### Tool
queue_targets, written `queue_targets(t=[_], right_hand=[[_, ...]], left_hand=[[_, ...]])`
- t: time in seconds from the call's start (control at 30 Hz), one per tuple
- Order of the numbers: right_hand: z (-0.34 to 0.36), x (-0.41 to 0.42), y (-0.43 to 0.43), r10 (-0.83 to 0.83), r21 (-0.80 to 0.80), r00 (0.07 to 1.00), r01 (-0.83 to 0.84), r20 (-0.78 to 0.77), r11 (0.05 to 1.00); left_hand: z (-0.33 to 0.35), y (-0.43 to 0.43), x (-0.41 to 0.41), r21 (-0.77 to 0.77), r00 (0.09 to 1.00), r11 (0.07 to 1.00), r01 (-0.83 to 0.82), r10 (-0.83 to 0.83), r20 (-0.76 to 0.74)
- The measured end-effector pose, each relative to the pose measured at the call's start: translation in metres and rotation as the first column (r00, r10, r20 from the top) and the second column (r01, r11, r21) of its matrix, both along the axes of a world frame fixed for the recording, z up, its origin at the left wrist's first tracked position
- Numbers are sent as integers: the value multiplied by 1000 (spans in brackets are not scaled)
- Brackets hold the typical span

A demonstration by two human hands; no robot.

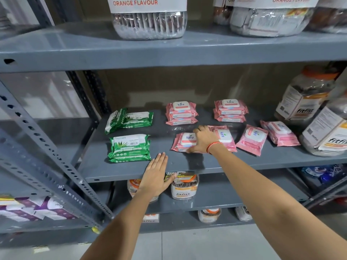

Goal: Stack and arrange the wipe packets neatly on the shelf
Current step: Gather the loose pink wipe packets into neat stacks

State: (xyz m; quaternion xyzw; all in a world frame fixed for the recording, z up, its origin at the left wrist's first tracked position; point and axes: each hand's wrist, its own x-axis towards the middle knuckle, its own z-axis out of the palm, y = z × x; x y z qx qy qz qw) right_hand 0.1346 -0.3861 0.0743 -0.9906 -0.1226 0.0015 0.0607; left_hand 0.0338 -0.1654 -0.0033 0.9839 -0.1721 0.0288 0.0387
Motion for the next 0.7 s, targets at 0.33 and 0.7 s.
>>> queue_targets(t=[0.33,0.7], right_hand=[[-1,-3,-7,55,75,970,-39,-238,996],[10,2,8,64,-6,940,-70,-335,998]], left_hand=[[4,-1,-2,0,1000,1000,0,0,-5],[5,-1,-3,6,1000,1000,7,-7,-9]])
